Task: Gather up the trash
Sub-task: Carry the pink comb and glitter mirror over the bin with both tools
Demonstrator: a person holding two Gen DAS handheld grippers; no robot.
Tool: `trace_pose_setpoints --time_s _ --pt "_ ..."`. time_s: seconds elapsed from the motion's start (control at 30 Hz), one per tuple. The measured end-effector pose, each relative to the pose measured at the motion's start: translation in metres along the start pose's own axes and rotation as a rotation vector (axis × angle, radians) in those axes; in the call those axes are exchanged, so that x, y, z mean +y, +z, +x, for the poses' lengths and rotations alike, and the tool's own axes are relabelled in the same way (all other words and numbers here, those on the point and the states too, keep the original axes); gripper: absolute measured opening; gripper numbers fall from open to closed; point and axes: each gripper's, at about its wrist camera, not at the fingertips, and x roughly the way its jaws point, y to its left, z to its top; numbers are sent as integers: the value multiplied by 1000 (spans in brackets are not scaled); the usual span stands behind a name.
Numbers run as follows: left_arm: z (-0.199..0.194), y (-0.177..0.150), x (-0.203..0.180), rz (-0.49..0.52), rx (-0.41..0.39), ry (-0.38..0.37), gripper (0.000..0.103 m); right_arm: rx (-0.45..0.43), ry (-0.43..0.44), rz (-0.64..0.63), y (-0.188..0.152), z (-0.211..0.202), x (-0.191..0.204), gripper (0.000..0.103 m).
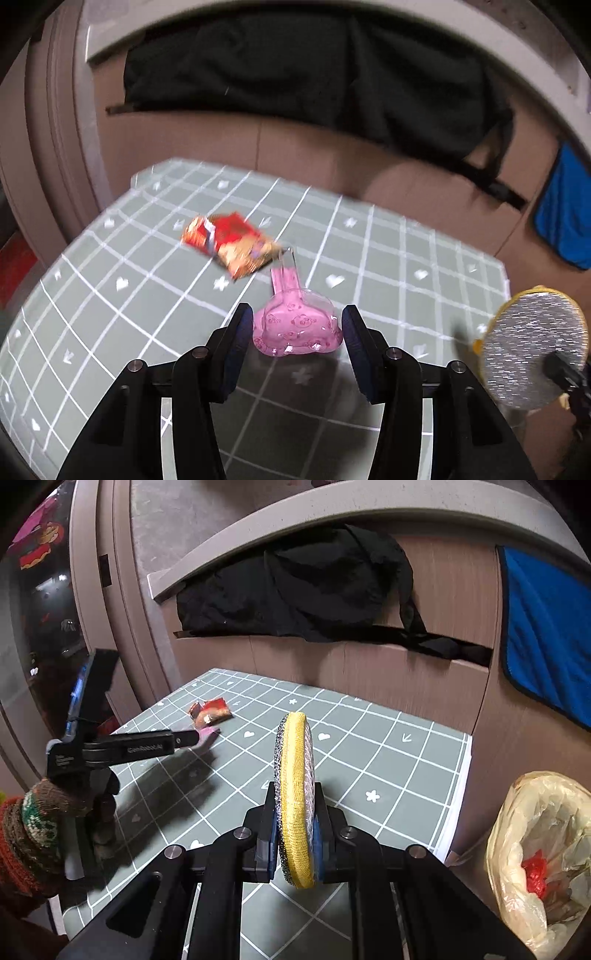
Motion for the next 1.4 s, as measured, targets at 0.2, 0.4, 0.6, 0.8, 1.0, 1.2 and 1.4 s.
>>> trace_pose_setpoints --time_s 0.2,0.4,0.6,0.8,1.0,1.2,1.4 --pt "-41 13 -19 22 -91 -69 51 -39 0 -6 11 -19 0 14" --pt "-72 17 -35 41 -150 -135 51 -67 7 43 23 -36 -16 14" --pt "-97 27 -70 90 -217 -180 51 -136 -46 18 35 -65 -29 14" --pt "-114 46 -135 157 -288 -300 51 -234 -150 -24 55 -117 -53 14" --pt "-116 50 -214 242 -306 -429 51 -277 -288 -33 56 -161 -89 14" --pt "-105 39 -282 314 -277 -516 51 -281 -391 22 43 -188 -138 14" --pt "-84 20 -327 360 -216 -556 51 -262 -432 114 20 -198 -180 14"
